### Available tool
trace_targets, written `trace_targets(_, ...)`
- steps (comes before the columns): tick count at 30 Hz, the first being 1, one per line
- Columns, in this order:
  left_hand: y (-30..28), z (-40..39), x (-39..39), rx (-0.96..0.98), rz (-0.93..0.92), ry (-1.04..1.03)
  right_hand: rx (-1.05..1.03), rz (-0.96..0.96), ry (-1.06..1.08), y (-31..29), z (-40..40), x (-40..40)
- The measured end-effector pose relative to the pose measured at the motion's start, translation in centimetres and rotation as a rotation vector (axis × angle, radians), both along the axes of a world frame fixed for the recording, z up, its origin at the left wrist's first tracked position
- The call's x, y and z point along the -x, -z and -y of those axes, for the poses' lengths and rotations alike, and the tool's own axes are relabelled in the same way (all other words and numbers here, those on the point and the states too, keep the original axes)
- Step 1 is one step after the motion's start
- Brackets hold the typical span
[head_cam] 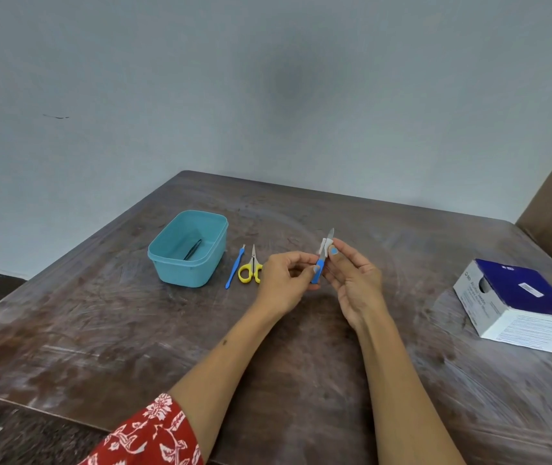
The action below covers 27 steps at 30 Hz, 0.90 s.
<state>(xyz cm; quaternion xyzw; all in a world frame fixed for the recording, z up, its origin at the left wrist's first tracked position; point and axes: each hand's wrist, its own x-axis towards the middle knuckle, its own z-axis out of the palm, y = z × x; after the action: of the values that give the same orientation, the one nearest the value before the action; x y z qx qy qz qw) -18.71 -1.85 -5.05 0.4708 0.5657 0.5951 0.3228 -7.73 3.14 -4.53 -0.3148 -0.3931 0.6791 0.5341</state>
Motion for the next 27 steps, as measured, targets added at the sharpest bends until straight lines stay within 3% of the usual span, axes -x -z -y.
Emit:
trace_targets(8,0.33,-0.09,-0.04,-0.017,-0.033,0.007,-0.035,0.046,0.013,-0.05,0.01,-0.02)
trace_targets(14,-0.06,0.20,-0.23,-0.024,0.059,0.058,-0.049,0.050,0.077,-0.41,0.18,0.04)
trace_targets(20,0.06,0.15,-0.21,0.018,0.159,0.053,-0.096,0.206,0.086,-0.24,0.24,-0.02)
trace_targets(27,0.28,-0.14,-0.08,0.032,0.212,0.089,-0.099,0.174,0.156,-0.36,0.00,0.14)
